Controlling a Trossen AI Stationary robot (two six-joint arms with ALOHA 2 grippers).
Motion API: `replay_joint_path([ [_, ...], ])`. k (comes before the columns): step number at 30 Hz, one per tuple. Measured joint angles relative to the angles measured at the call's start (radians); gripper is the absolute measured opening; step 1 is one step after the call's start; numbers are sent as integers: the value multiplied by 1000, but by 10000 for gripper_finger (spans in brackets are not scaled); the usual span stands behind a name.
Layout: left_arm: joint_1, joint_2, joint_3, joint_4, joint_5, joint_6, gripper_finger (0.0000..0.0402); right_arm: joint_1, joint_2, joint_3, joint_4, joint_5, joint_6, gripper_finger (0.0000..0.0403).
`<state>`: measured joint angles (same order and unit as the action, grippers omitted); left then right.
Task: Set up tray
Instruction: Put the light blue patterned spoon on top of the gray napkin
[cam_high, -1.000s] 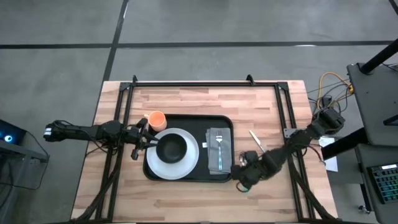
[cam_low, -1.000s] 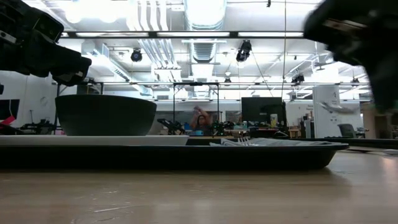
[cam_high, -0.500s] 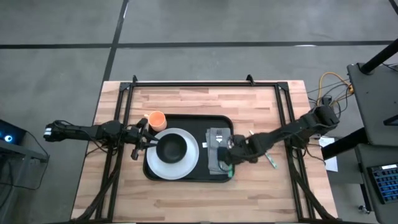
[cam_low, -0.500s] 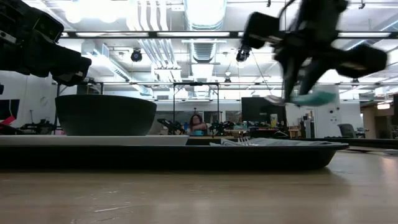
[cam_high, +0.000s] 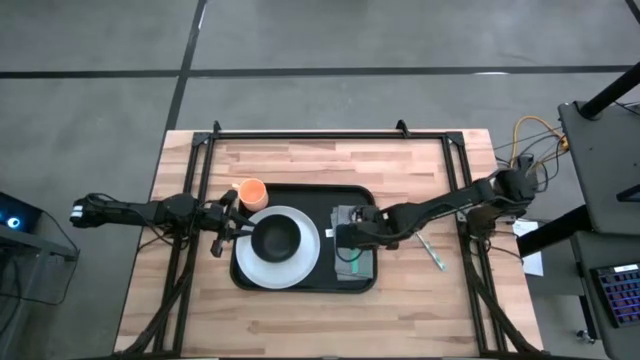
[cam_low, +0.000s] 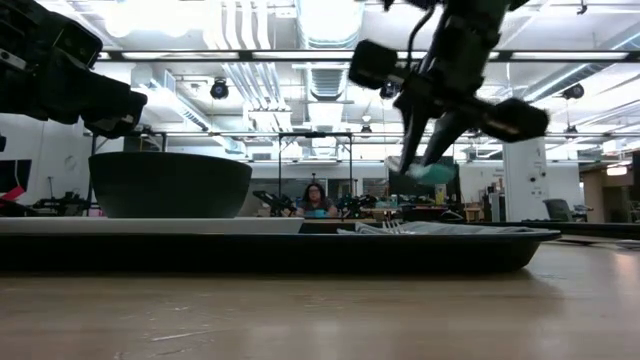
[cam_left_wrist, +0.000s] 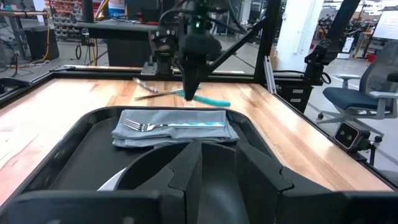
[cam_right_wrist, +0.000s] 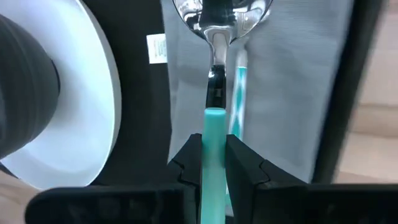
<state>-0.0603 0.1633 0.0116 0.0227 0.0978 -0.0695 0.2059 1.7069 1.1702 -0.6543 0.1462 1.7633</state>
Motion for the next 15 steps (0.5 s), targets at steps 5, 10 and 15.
replay_joint_path([
  [5,0,1,0,0,0,0,80,-21,62,48,40,-9,-69,30],
  [10,0,1,0,0,0,0,80,-48,114,81,33,-45,-114,30],
  [15,0,1,0,0,0,0,80,-62,149,102,35,-51,-140,30],
])
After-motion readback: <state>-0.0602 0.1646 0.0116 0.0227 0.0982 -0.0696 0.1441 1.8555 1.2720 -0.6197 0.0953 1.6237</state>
